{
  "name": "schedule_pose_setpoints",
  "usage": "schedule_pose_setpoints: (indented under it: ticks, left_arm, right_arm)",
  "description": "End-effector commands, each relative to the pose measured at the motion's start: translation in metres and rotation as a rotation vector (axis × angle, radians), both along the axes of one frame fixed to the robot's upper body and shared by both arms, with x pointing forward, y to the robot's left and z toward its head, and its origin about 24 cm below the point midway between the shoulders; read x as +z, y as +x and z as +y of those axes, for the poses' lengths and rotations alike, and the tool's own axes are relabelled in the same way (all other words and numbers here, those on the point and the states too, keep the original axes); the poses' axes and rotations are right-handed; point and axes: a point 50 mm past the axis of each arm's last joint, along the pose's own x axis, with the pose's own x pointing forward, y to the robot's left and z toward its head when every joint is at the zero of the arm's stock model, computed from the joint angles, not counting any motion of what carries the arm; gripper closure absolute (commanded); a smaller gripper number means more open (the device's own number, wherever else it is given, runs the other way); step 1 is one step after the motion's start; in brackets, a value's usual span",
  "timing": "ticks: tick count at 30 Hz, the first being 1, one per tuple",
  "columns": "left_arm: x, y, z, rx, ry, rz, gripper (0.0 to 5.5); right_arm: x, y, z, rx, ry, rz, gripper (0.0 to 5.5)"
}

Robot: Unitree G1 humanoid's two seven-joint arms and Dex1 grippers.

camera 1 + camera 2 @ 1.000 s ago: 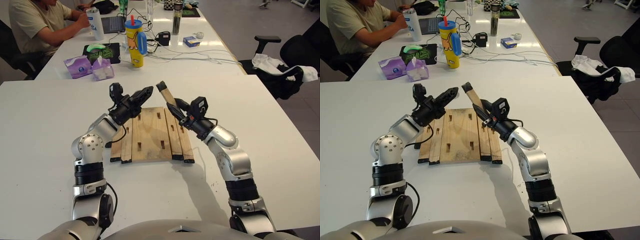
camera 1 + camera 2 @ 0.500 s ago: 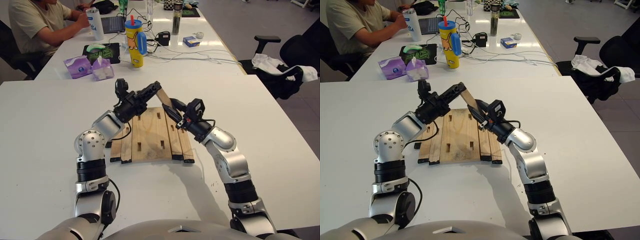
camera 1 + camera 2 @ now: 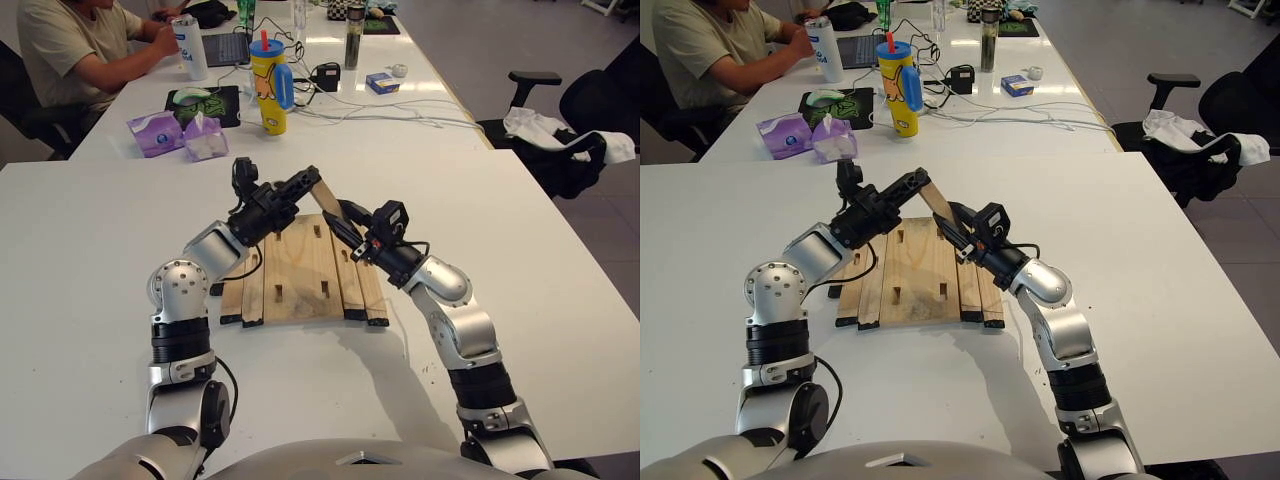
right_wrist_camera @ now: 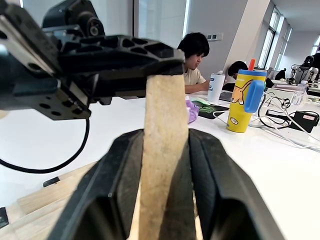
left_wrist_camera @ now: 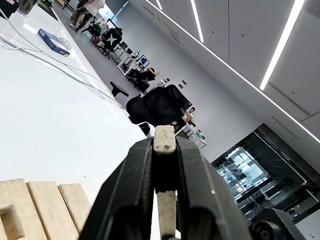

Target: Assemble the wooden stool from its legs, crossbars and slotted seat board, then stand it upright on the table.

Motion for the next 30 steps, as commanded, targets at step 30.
schedule_pose_setpoints:
  ticks: [30]
  left_arm:
    - [-0.062, -0.054, 0.062, 0.867, 0.205, 0.151, 5.08]
  right_arm:
    - [-0.035, 0.024, -0.037, -0.290, 0.020, 0.319, 2.96]
